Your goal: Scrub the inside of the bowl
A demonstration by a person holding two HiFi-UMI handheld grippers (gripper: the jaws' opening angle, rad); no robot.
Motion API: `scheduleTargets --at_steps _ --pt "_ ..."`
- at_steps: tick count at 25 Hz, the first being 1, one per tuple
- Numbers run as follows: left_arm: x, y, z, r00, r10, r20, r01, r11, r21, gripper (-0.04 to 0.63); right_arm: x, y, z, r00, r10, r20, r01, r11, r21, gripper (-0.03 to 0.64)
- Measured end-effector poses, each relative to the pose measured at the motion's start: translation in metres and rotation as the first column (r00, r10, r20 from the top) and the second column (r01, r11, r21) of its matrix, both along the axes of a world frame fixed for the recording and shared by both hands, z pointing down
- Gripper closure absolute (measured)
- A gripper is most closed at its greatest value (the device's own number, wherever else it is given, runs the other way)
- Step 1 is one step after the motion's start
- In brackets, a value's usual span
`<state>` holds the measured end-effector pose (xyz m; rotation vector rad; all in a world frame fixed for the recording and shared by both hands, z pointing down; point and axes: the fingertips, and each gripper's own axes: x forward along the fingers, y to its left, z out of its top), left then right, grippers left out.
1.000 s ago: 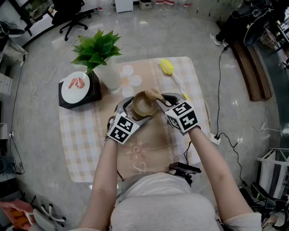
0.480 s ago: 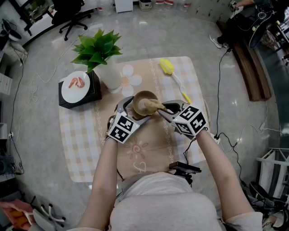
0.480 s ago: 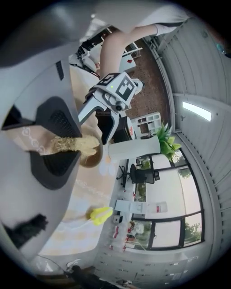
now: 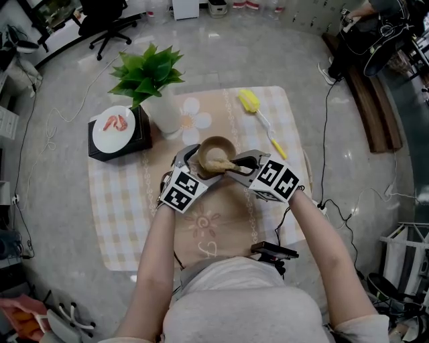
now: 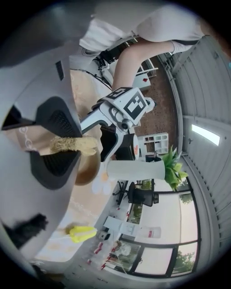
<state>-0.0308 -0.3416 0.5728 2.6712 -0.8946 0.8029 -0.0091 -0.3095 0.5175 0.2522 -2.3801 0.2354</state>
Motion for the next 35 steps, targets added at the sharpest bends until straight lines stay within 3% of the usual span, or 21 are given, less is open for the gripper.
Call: scheduleTargets --at_steps 6,17,25,35 --pt "0.001 -0.001 -0.001 1.000 0.003 -0.003 -0.003 1.000 0.001 0.124 -0.021 -0.001 -0.002 0.995 -0.098 -0.014 0.098 0.994 0.047 0.528" --pt "0.001 -0.001 0.000 1.000 0.001 -0.006 -0.001 1.000 0.000 0.124 -0.031 -0.038 0.005 0.996 0.030 -0.079 -0.020 0.992 0.125 0.528" --pt "0.000 0.000 0.000 1.000 0.001 0.001 -0.001 1.000 -0.006 0.126 -0.019 -0.060 0.008 0.970 0.030 -0.243 0.018 0.981 0.194 0.528" --pt "0.001 0.000 -0.001 1.000 0.001 -0.005 -0.001 1.000 -0.001 0.126 -0.003 -0.062 0.010 0.905 -0.061 -0.420 0.124 0.985 0.124 0.528"
